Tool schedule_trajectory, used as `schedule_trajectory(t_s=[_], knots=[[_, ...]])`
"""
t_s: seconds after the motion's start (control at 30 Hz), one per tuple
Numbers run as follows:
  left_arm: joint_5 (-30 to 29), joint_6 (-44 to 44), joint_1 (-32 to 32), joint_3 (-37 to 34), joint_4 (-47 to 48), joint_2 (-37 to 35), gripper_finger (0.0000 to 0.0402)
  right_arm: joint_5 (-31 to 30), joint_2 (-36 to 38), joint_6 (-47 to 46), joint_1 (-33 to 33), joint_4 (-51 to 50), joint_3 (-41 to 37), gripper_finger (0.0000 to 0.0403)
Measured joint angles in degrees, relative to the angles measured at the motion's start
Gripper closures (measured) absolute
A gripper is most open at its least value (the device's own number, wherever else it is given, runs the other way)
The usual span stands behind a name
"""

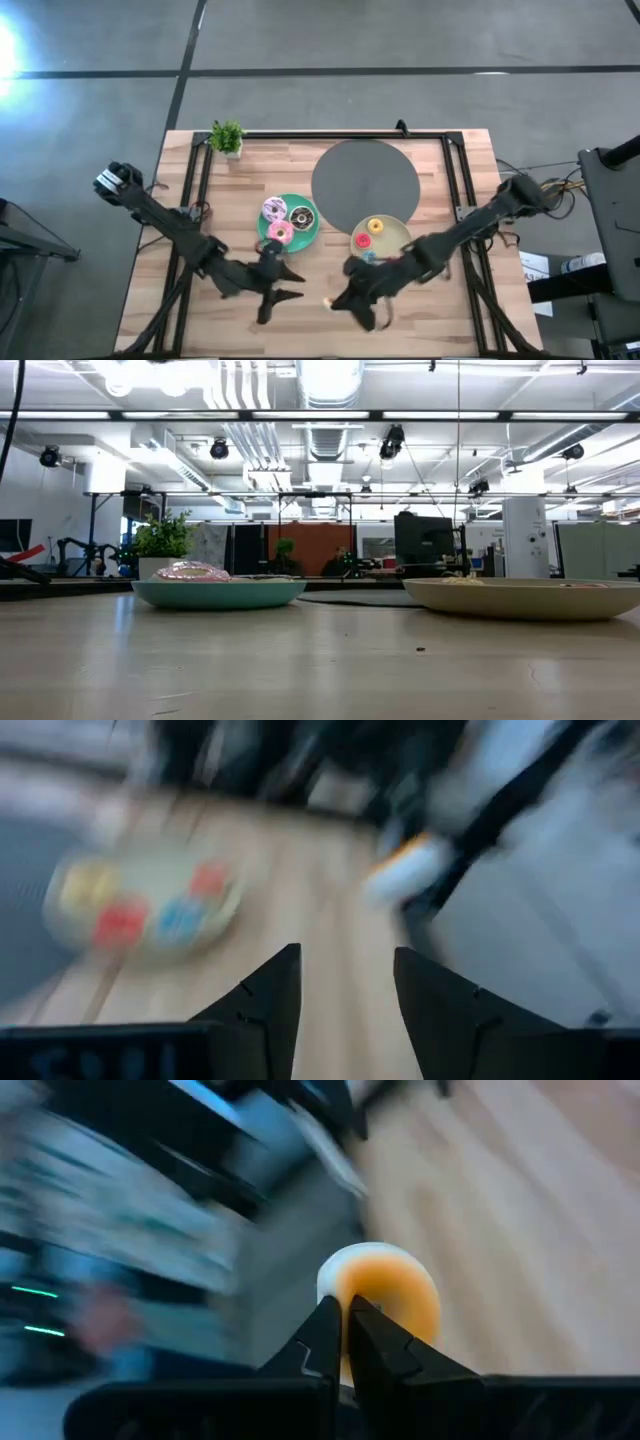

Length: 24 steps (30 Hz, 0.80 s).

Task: Pick & Place donuts
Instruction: Put the small white doughnut on the brown plate

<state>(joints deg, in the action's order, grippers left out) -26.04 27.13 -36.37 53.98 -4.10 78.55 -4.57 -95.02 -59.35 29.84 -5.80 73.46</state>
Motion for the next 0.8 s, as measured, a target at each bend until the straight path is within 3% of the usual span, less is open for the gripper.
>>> schedule_trajectory(t_s=[0.2, 0.33, 0.53, 0.63, 0.8], knots=[[1.1, -12.1, 2.5, 0.0, -10.2, -5.9, 0.0266, -3.3, 9.9, -3.9, -1.5, 32.4, -15.9, 0.0394], [9.9, -9.1, 6.3, 0.0, -9.7, -6.7, 0.0266, -4.2, 11.8, -3.7, -2.1, 37.1, -19.6, 0.0394], [21.7, -2.4, 13.3, 0.0, -14.0, -4.6, 0.0266, -2.2, 11.2, -2.1, -2.2, 43.7, -19.1, 0.0394], [18.8, -7.3, 14.1, 0.0, -14.5, -4.4, 0.0266, -2.9, 10.3, -1.7, -2.2, 49.6, -18.6, 0.0394], [7.7, -25.5, 12.7, 2.1, -14.7, -4.6, 0.0266, -11.4, 9.1, -0.6, -1.4, 61.4, -19.4, 0.0394]])
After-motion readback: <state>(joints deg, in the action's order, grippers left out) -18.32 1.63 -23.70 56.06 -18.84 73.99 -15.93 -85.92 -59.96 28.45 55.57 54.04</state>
